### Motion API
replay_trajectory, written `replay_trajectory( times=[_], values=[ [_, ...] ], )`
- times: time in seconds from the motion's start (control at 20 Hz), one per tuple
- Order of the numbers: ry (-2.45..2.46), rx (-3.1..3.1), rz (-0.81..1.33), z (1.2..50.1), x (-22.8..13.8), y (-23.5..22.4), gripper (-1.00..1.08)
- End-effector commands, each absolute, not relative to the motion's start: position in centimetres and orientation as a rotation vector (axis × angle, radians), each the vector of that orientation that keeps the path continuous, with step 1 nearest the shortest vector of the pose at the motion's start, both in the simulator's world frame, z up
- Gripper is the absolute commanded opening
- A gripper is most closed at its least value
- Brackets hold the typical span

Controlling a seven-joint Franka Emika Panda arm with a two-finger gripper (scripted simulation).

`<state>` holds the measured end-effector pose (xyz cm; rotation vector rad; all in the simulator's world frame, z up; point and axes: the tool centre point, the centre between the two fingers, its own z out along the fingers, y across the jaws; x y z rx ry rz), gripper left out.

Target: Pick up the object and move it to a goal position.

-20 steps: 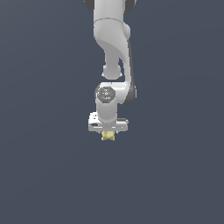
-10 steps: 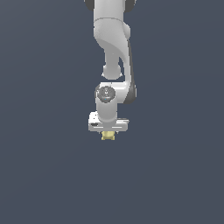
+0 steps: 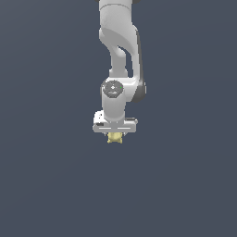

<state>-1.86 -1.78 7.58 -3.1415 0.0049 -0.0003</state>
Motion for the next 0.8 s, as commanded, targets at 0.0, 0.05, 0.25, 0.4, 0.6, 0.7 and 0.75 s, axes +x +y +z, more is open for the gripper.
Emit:
replay_trajectory(
  times=[0.0,0.05,0.25,0.4,0.6,0.7,0.75],
  values=[
    [0.005,-3.142,-0.001,9.1,-2.4,-1.6,-1.00],
    [0.005,-3.142,-0.001,9.9,-2.7,-1.6,-1.00],
    [0.005,-3.142,-0.001,13.2,-3.9,-1.3,-1.00],
    [0.005,-3.142,-0.001,15.5,-4.8,-1.1,-1.00],
    [0.005,-3.142,0.000,17.8,-5.6,-0.9,-1.00],
    [0.005,-3.142,0.000,18.8,-5.9,-0.8,-1.00],
    [0.005,-3.142,0.000,19.2,-6.0,-0.8,-1.00]
  ],
)
